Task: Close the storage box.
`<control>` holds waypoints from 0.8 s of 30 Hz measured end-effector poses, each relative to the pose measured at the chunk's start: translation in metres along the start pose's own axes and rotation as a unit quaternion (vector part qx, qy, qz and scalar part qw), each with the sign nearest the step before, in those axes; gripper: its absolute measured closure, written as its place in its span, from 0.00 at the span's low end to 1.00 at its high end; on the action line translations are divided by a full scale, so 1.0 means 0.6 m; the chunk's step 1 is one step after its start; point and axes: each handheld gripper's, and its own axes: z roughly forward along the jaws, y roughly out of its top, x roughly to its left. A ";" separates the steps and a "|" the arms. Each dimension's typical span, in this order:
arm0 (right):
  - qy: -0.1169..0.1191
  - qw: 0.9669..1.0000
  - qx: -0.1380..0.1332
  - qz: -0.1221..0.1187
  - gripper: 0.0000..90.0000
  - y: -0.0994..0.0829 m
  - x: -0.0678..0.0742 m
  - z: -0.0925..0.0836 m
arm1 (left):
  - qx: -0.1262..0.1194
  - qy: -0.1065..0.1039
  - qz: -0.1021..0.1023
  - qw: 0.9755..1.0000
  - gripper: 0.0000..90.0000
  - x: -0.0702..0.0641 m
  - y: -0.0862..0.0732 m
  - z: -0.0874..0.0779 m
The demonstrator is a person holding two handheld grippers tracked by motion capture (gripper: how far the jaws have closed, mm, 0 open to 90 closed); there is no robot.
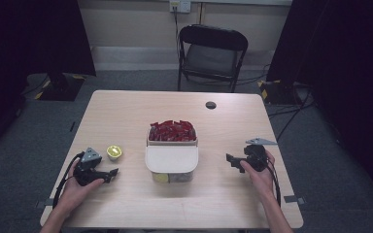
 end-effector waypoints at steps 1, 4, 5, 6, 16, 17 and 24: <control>-0.004 1.000 0.004 0.000 0.17 -0.002 -0.003 0.002 | 0.000 0.000 0.000 1.000 0.15 0.000 0.000 0.000; -0.014 1.000 0.024 0.000 0.17 -0.009 -0.011 0.011 | 0.000 0.000 0.000 1.000 0.15 0.000 0.000 0.000; -0.018 0.999 0.029 0.002 0.17 -0.014 -0.015 0.015 | 0.000 0.000 0.000 1.000 0.15 0.000 0.000 0.000; -0.024 0.999 0.036 0.002 0.17 -0.018 -0.018 0.019 | 0.000 0.000 0.000 1.000 0.15 0.000 0.000 0.000; -0.091 0.996 0.022 -0.011 0.09 -0.042 -0.019 0.033 | 0.000 0.000 -0.001 1.000 0.15 0.000 0.000 0.000; -0.091 0.996 0.019 -0.011 0.09 -0.043 -0.019 0.034 | 0.000 0.000 0.000 1.000 0.15 0.000 0.000 0.000; -0.091 0.996 0.020 -0.010 0.09 -0.043 -0.019 0.033 | 0.000 0.000 0.000 1.000 0.15 0.000 0.000 0.000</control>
